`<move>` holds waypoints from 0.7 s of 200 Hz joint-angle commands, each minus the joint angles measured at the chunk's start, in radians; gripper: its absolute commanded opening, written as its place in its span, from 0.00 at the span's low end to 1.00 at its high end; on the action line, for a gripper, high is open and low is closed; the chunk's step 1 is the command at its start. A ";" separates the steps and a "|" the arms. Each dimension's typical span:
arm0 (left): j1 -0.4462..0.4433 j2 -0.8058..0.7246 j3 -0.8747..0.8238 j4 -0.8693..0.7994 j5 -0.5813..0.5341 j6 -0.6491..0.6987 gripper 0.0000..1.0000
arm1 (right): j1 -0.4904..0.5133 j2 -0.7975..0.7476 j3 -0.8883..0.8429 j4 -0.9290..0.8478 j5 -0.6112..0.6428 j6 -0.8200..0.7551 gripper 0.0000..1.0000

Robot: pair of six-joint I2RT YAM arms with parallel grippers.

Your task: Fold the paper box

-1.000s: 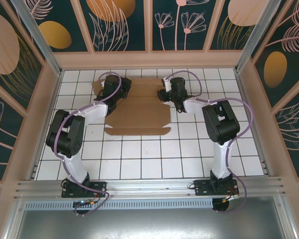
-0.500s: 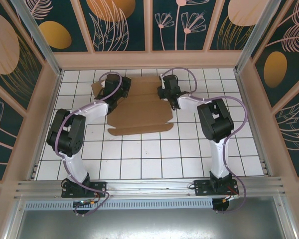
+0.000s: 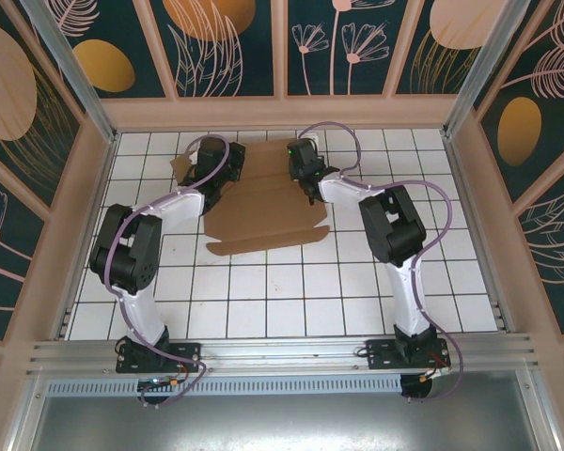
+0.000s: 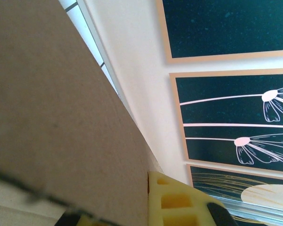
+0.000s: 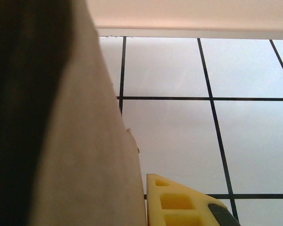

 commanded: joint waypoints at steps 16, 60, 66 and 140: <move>-0.020 0.019 0.016 -0.106 0.059 -0.031 0.00 | -0.025 0.082 0.014 -0.188 0.272 -0.084 0.00; -0.026 0.025 0.033 -0.118 0.057 -0.035 0.00 | -0.015 0.104 0.037 -0.207 0.355 -0.096 0.00; -0.028 0.026 0.032 -0.120 0.056 -0.037 0.00 | -0.017 0.102 0.034 -0.210 0.350 -0.086 0.00; -0.045 0.036 0.025 -0.103 0.051 -0.093 0.00 | 0.004 0.161 0.173 -0.362 0.404 0.152 0.00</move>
